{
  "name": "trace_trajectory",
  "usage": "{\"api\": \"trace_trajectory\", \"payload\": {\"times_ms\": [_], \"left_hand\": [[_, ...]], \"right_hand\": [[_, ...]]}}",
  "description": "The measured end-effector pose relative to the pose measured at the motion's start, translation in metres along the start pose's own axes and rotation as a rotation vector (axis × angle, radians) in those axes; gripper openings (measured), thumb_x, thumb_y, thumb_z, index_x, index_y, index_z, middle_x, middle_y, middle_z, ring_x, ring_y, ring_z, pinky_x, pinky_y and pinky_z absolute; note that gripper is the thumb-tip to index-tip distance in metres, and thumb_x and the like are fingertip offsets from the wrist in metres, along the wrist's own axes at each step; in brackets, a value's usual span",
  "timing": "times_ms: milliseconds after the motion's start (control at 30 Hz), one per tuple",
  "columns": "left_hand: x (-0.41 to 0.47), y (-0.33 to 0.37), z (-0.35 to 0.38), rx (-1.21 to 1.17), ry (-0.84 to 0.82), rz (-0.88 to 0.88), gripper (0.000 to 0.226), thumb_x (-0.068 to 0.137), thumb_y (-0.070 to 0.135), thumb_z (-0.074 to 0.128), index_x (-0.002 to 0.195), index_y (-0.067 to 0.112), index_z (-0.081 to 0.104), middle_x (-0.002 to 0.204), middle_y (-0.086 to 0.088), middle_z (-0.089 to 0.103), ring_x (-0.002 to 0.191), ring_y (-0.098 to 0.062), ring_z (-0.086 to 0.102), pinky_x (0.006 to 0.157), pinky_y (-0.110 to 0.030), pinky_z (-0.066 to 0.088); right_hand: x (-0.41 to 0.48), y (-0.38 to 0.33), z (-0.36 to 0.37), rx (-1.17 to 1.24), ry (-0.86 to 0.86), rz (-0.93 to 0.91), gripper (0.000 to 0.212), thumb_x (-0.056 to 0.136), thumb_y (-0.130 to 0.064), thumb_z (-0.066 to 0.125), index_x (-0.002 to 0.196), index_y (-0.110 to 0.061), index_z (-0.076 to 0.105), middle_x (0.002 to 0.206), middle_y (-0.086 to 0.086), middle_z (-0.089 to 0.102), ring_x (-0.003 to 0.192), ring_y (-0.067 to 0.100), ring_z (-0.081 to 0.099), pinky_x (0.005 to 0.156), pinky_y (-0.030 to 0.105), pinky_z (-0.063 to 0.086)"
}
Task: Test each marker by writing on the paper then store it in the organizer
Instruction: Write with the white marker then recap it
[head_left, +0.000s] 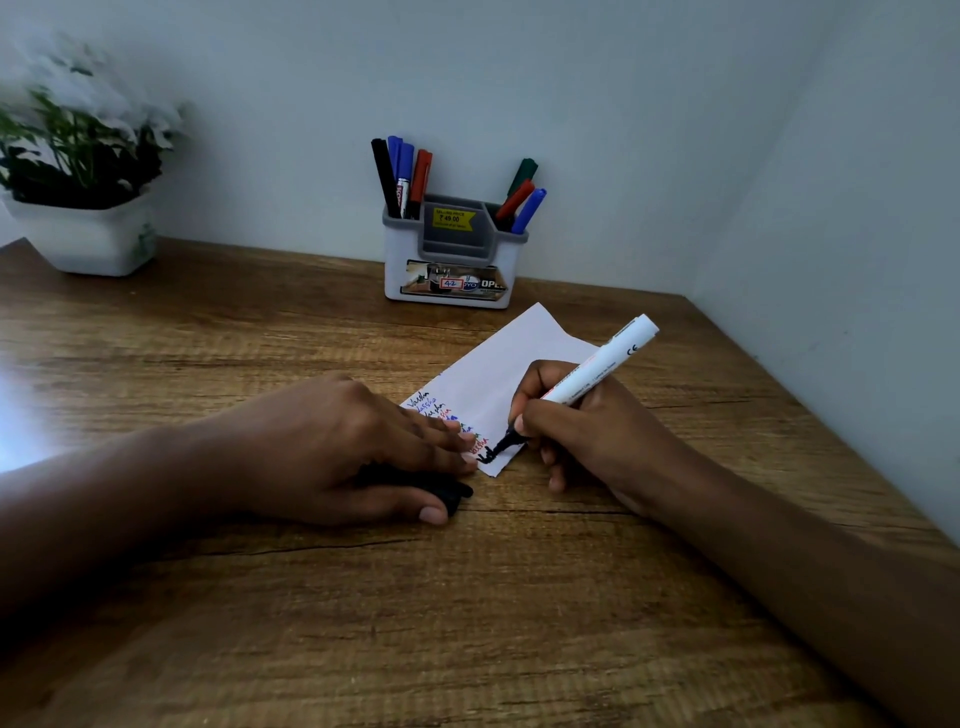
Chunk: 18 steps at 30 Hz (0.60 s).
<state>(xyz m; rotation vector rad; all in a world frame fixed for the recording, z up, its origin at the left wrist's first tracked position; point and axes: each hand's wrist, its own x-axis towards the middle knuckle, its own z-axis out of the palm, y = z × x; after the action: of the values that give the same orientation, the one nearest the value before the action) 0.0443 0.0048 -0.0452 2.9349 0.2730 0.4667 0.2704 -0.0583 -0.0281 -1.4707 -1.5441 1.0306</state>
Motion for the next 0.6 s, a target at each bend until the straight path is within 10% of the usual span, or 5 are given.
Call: {"api": "trace_trajectory", "payload": {"times_ms": [600], "left_hand": [[-0.0008, 0.0004, -0.0004, 0.006, -0.002, 0.004, 0.046, 0.095, 0.055, 0.048, 0.130, 0.029, 0.060, 0.135, 0.017, 0.057, 0.124, 0.005, 0.052, 0.089, -0.032, 0.057]], "right_hand": [[0.0015, -0.0026, -0.0044, 0.188, 0.076, 0.104, 0.016, 0.083, -0.006, 0.054, 0.067, -0.009, 0.056, 0.060, 0.006, 0.049, 0.046, 0.008, 0.046, 0.036, 0.020, 0.039]]}}
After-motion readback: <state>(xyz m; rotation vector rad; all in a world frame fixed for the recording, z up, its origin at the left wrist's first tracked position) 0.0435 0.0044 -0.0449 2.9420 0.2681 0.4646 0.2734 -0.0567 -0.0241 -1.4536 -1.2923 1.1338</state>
